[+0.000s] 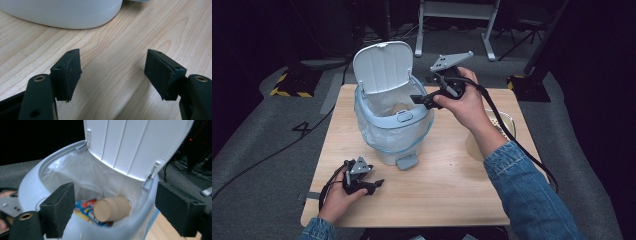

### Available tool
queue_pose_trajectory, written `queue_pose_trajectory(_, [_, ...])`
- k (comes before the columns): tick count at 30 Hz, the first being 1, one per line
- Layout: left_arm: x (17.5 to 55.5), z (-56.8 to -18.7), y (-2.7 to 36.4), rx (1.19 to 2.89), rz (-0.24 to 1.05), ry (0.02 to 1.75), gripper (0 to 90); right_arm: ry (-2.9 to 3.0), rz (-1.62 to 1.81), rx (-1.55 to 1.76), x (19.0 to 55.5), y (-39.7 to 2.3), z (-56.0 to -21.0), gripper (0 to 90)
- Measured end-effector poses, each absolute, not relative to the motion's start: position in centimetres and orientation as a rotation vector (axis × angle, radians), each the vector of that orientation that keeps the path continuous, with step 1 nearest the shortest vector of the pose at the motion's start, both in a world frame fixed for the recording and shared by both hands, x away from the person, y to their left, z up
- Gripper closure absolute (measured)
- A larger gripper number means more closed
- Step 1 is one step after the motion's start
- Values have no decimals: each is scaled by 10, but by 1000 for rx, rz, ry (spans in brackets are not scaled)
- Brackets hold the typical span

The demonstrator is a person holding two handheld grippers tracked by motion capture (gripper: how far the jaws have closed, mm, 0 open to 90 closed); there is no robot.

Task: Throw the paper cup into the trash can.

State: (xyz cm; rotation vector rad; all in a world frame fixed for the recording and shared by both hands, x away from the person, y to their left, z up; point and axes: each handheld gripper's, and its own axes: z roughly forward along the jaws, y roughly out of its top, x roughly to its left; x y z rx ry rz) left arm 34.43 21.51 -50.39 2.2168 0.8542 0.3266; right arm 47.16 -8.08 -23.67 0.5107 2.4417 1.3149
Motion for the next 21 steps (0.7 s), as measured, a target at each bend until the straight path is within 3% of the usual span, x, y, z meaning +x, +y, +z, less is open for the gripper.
queue_pose_trajectory(11, [343,-504,216,2218,339,862,298,2390,1273,491,444,-120,-212,262])
queue_pose_trajectory(21, [340,-503,228,2177,334,930,347,2355,1280,576,439,-176,-212,257])
